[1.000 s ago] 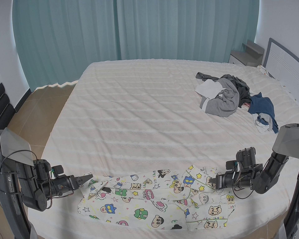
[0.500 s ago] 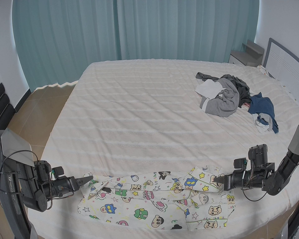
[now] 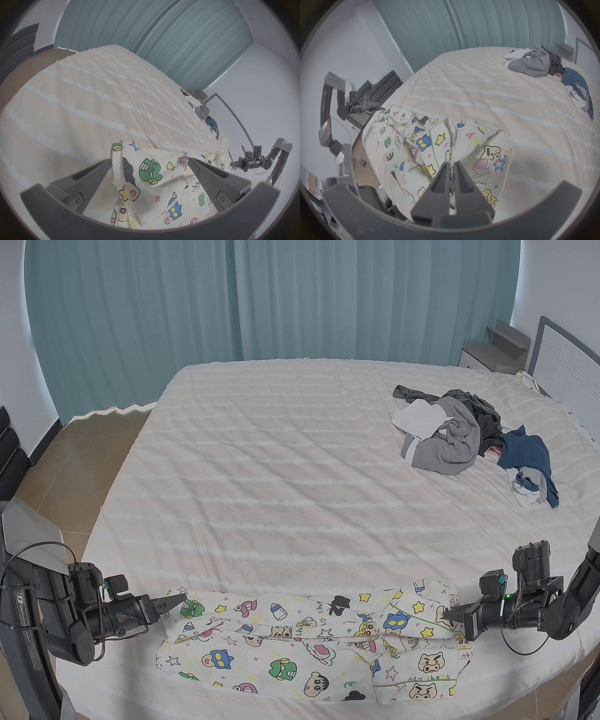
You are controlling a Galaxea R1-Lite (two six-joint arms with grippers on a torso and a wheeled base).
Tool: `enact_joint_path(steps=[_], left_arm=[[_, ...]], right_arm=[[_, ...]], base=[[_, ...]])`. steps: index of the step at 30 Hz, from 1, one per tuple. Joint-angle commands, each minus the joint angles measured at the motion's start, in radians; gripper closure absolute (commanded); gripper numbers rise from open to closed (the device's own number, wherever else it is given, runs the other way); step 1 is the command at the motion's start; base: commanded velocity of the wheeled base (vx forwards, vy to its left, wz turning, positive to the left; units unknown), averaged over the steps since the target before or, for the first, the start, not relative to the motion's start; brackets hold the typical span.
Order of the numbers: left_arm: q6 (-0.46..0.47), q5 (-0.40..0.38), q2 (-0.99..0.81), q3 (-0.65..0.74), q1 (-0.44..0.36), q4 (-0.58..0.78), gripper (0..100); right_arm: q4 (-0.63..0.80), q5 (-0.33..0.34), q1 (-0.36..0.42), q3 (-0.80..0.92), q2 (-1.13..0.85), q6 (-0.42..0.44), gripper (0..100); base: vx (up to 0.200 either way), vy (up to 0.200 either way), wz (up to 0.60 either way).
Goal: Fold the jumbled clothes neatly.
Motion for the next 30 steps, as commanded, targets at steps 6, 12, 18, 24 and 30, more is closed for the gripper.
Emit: enact_joint_path(steps=[6,12,18,24,30], left_arm=[[0.001,0.0,0.001,-0.001,-0.001,-0.018,0],[-0.001,0.0,0.001,-0.001,-0.001,-0.018,0],[-0.001,0.0,0.001,-0.001,-0.001,-0.018,0],[-0.001,0.0,0.001,-0.003,-0.001,-0.018,0],[0.006,0.004,-0.003,-0.014,-0.001,-0.018,0]], right_arm=[[-0.011,-0.009,0.021,-0.023,0.042,-0.042,100],[-0.01,-0.021,0.03,-0.121,0.105,-0.053,100],[-0.01,-0.098,0.036,-0.222,0.197,-0.083,100],[-0.002,-0.126,0.036,-0.276,0.254,-0.085,100],[-0.004,-0.145,0.033,-0.273,0.271,-0.085,0]], base=[[0.0,0.0,0.0],[0.0,0.0,0.0],[0.0,0.0,0.0],[0.0,0.0,0.0],[0.0,0.0,0.0]])
